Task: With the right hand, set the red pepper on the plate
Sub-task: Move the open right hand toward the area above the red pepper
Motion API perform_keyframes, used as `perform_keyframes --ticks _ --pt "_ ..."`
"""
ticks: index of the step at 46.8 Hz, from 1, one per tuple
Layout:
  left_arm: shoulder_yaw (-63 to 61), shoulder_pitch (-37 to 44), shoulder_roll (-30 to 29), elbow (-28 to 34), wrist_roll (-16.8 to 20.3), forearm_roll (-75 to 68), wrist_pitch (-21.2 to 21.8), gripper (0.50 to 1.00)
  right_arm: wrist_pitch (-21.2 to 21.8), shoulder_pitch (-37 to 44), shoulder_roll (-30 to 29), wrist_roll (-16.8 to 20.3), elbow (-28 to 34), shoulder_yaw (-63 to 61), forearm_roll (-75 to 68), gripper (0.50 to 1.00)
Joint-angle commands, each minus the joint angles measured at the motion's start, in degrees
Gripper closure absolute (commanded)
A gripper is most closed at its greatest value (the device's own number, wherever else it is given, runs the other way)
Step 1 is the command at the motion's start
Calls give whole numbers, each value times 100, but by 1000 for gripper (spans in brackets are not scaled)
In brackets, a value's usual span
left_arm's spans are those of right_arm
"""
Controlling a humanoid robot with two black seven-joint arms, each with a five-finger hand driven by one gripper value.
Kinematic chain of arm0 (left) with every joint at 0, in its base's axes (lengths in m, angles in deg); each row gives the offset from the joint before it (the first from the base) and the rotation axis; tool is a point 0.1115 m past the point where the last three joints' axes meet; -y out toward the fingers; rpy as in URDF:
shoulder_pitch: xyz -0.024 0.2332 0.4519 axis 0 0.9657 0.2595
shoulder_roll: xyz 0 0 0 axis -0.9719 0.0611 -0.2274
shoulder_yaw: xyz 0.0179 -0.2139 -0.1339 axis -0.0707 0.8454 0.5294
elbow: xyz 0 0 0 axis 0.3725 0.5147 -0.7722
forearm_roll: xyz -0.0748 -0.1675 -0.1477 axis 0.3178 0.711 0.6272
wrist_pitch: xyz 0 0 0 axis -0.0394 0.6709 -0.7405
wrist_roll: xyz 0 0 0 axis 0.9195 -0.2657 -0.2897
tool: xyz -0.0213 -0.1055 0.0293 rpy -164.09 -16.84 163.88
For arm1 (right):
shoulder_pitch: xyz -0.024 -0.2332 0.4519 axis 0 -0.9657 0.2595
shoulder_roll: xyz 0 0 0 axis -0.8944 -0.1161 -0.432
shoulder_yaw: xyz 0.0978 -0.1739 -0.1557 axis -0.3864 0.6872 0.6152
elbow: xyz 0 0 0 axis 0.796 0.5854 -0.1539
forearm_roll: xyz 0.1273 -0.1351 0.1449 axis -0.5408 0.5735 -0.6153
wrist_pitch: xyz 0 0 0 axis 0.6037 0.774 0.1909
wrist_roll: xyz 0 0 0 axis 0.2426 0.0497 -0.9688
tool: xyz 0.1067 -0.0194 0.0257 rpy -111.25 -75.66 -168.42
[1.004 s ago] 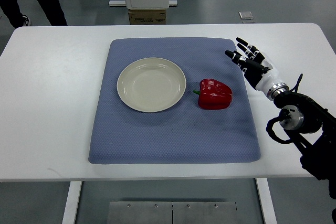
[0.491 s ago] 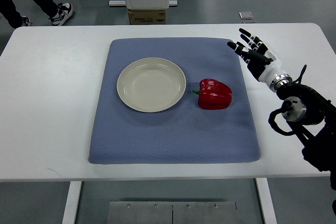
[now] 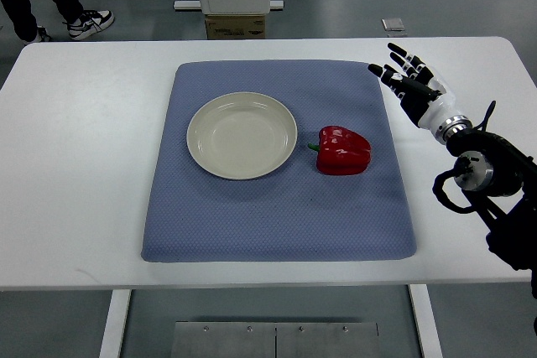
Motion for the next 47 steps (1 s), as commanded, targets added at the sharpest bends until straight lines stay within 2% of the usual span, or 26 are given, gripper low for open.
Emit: perform_keyframes --ticks 1,7,16,28,47 --pt "0 0 0 0 0 1 0 500 0 55 34 9 -3 11 2 500" --pt "0 0 0 0 0 1 0 500 70 126 60 35 23 37 2 500" --pt "0 0 0 0 0 1 0 500 580 135 122 35 23 37 10 500" --pt "0 0 0 0 0 1 0 500 606 249 148 17 23 230 63 500" --pt "0 0 0 0 0 1 0 500 747 600 526 -9 67 951 72 502"
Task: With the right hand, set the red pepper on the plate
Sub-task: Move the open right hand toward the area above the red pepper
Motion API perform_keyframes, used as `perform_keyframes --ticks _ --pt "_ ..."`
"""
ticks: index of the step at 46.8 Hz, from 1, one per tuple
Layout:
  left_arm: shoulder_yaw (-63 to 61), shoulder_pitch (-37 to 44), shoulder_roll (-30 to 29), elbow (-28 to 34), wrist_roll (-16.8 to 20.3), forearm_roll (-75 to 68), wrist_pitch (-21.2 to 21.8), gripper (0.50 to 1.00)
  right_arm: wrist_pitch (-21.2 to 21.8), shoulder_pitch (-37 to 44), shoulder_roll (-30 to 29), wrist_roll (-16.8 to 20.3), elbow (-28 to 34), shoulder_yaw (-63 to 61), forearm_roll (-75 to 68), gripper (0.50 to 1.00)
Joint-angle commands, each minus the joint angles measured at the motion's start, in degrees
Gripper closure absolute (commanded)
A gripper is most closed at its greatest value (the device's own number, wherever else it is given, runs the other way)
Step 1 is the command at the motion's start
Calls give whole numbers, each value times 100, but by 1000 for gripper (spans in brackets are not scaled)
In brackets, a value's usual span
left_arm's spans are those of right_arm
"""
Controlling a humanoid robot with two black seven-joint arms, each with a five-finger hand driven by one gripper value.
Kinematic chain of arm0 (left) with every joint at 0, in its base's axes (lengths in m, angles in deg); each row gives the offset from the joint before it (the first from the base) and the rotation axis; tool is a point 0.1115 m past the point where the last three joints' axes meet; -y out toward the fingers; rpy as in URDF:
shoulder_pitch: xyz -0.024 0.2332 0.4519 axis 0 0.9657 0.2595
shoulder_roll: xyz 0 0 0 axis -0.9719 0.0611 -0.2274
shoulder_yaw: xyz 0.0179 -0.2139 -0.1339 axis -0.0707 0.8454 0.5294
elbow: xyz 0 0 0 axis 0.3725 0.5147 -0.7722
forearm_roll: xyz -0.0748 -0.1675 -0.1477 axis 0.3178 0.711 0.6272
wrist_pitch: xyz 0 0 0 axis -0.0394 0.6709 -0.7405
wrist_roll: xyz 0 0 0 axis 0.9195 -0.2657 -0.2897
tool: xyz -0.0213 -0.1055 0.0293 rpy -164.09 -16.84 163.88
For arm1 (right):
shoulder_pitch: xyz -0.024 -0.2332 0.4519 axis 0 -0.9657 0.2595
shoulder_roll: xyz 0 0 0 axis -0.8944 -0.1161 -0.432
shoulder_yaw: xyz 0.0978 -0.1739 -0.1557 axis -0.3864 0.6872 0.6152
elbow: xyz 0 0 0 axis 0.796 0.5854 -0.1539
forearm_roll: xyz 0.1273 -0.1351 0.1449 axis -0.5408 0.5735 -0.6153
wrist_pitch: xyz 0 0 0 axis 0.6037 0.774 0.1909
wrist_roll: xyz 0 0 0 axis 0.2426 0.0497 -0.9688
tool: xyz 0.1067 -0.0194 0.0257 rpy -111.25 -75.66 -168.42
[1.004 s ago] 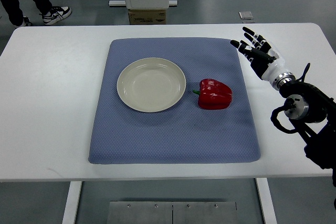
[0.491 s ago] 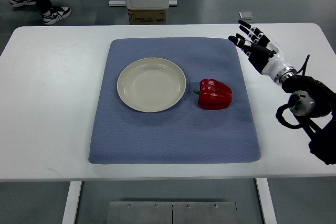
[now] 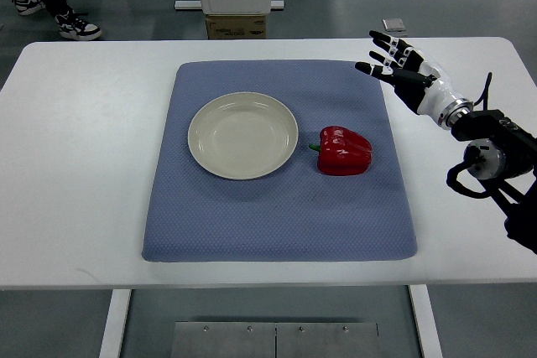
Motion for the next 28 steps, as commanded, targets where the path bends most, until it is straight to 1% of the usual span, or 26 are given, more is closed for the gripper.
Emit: perform_keyframes --ticks 1,7,14,17,28 --pt "0 0 0 0 0 0 0 500 109 63 47 1 -4 93 -1 504" --pt "0 0 0 0 0 0 0 500 215 142 117 1 5 242 17 505" --pt "0 0 0 0 0 0 0 500 224 230 188 -8 67 444 131 505" --pt "0 0 0 0 0 0 0 500 224 230 188 -69 67 471 245 505" --pt "0 0 0 0 0 0 0 500 408 230 205 -122 67 532 421 505"
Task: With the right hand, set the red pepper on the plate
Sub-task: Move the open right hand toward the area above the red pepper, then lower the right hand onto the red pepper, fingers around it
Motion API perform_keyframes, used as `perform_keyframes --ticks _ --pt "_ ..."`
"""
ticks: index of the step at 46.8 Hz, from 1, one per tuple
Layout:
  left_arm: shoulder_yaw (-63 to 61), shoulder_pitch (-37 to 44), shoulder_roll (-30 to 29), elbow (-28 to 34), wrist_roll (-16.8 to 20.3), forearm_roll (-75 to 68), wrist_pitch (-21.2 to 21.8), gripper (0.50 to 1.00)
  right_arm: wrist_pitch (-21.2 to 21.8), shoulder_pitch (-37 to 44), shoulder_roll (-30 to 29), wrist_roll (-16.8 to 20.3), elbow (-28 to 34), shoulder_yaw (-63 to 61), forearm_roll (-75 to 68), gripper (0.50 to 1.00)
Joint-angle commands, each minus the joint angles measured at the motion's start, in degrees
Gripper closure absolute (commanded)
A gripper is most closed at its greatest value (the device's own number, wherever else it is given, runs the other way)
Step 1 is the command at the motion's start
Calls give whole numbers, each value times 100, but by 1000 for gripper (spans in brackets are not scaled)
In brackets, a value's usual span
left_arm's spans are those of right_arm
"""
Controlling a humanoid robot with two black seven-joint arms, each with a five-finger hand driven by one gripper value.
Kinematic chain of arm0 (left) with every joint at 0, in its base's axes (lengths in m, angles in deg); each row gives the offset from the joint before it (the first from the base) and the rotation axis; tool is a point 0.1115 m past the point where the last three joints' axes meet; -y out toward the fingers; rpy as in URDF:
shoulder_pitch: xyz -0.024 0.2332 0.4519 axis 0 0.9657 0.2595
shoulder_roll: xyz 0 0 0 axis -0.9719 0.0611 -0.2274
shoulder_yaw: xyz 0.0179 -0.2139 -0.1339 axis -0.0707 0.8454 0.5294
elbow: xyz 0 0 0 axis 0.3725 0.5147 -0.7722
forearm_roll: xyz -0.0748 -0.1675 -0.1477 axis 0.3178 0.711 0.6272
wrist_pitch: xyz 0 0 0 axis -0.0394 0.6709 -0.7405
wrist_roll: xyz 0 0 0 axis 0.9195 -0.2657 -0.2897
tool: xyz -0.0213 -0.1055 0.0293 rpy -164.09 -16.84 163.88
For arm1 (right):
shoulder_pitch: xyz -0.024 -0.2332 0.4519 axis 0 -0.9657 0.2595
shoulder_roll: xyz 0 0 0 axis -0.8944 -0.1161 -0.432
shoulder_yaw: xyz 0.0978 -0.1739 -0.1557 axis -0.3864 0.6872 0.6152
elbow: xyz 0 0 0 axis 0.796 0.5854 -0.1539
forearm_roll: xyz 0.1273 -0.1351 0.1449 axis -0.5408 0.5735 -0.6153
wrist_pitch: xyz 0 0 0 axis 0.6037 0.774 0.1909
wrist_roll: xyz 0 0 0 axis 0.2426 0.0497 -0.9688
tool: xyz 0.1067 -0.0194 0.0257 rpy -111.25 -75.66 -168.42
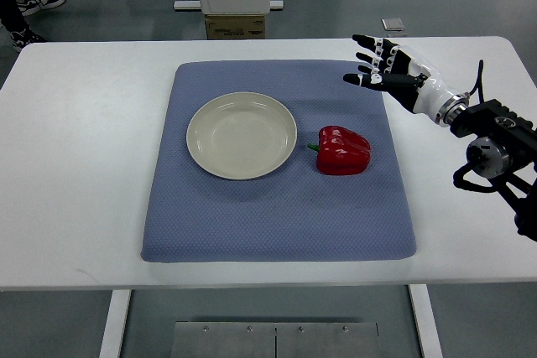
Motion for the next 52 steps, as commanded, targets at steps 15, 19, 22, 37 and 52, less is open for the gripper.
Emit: perform_keyframes --ticks 15,19,22,37,52 --pt "0 0 0 0 0 0 0 500 46 0 2 -9 8 17 63 507" --pt "0 0 0 0 0 0 0 500 46 -9 -15 -1 -1 9 63 507" --pt "0 0 0 0 0 0 0 500 37 -17 -24 -9 -1 9 63 507" --pt "0 0 0 0 0 0 0 500 55 -17 90 -36 8 26 98 507" --pt "0 0 0 0 0 0 0 500 397 281 731 -651 499 816 1135 513"
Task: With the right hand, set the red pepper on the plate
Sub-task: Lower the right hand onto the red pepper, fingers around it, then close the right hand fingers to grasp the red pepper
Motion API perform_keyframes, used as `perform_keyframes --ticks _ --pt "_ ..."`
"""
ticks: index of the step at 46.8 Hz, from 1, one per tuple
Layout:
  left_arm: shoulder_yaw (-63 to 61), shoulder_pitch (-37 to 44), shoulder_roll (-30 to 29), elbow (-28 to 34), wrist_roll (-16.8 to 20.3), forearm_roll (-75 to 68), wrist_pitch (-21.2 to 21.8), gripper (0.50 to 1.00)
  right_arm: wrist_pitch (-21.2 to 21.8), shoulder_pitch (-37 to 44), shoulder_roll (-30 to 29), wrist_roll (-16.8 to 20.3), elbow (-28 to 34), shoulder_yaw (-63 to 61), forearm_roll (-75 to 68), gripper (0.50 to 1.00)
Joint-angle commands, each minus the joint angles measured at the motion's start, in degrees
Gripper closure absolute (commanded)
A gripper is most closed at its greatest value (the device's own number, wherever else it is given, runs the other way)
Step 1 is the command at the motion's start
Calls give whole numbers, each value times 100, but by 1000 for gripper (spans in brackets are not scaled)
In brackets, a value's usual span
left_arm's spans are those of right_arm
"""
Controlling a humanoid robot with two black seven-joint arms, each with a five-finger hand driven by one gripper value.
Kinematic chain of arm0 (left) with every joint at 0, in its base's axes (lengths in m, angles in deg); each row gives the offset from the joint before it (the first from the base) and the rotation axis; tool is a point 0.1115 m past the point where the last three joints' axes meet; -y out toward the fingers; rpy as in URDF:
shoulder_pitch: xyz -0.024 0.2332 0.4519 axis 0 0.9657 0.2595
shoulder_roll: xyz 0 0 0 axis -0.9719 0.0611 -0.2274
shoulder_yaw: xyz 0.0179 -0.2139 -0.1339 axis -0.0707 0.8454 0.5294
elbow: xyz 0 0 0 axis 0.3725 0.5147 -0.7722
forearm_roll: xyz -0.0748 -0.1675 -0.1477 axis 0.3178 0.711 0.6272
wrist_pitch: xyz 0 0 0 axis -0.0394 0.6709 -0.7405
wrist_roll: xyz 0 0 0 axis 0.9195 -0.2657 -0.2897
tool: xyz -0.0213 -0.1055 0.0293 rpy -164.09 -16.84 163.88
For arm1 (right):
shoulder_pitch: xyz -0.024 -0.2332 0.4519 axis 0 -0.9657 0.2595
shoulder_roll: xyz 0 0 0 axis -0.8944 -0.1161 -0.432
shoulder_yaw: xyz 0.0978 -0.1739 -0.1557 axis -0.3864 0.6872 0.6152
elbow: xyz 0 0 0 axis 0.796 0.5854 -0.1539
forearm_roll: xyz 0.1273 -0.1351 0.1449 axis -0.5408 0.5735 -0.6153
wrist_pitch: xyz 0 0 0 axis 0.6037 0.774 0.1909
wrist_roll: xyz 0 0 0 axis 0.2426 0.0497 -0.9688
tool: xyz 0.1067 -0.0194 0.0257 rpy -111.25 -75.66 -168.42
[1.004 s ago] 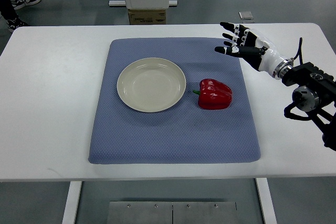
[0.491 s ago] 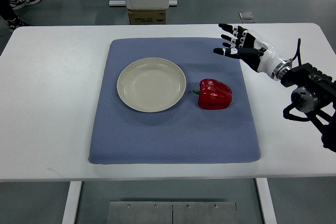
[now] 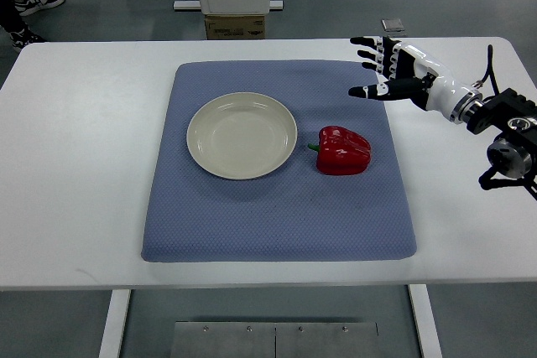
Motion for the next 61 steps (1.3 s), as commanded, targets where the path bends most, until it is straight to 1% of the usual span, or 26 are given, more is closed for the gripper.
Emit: perform_keyframes --ticks 1,12,16,18,29,35,44,61 --pt "-1 0 0 0 0 0 0 500 -9 107 131 -60 126 278 193 511" --pt "-1 0 0 0 0 0 0 500 -44 538 236 -341 215 1332 1019 519" --pt "-1 0 0 0 0 0 0 500 -105 722 228 -332 197 1658 1064 523" --pt "-1 0 0 0 0 0 0 500 -149 810 228 -332 180 1798 1064 534" --pt "-1 0 0 0 0 0 0 500 -632 1127 219 -341 136 2677 1072 540" --pt "-1 0 0 0 0 0 0 500 -685 1267 219 -350 127 3135 1072 557" --pt "-1 0 0 0 0 0 0 500 -685 1259 219 -350 100 3276 1099 584" --pt "-1 0 0 0 0 0 0 500 -685 1241 227 -350 13 3381 1116 617"
